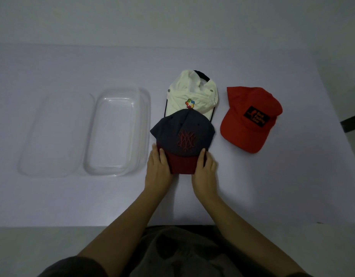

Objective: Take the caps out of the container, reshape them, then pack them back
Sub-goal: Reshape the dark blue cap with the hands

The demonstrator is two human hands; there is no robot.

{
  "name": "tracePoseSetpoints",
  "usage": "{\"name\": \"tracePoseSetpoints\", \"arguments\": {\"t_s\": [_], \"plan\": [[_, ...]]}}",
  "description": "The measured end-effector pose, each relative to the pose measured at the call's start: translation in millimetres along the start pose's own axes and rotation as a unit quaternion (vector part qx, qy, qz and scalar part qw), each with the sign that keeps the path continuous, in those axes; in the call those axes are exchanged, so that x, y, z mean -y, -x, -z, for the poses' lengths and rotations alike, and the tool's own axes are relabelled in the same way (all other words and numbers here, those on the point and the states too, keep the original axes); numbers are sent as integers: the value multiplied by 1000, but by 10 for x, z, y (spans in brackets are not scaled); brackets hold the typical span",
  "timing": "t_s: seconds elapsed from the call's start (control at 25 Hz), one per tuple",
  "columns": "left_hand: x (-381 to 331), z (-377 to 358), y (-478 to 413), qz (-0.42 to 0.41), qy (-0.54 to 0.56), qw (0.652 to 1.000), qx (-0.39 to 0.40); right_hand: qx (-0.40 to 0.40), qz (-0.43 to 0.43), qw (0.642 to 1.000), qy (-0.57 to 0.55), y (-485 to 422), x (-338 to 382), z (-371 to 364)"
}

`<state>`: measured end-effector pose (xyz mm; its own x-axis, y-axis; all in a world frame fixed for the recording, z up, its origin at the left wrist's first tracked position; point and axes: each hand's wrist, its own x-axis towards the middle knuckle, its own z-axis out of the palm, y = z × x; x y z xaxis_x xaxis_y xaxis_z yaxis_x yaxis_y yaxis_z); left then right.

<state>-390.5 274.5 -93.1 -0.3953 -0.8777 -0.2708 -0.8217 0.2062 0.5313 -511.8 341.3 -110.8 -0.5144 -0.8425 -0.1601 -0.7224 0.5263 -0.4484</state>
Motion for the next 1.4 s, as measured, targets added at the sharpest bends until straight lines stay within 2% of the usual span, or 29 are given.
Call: {"name": "tracePoseSetpoints", "arguments": {"t_s": [0.12,0.32,0.44,0.52,0.6,0.72,0.8,0.88,0.96,1.04,1.12,1.24,1.4], "plan": [[16,-26,-14,-23,-26,999,9,40,7,997,-69,80,4,-62],[-1,16,34,-11,132,991,-1,89,47,953,-287,117,-21,-81],[60,-30,67,-80,222,971,47,122,64,935,-326,115,-57,-97],[86,-31,42,-73,235,966,83,158,56,922,-348,113,-37,-68],[105,-9,26,-74,235,964,104,178,62,923,-337,111,-43,-37],[217,-5,1,-94,206,972,66,111,70,967,-216,138,-110,-26],[300,11,-39,-89,77,993,21,67,50,985,-152,151,-129,5],[295,33,-28,-102,-57,993,-3,70,33,987,-139,156,-102,25],[261,-20,28,-108,-108,988,-24,92,19,988,-124,136,-66,33],[208,-92,75,-96,-72,991,-55,125,5,990,-63,135,-29,27],[126,-89,114,-48,-11,998,-42,155,1,988,-17,160,4,23],[83,-61,184,3,89,995,-36,183,18,983,-24,161,0,6],[128,-26,209,-16,154,988,-1,212,27,974,-71,161,-24,1]]}}
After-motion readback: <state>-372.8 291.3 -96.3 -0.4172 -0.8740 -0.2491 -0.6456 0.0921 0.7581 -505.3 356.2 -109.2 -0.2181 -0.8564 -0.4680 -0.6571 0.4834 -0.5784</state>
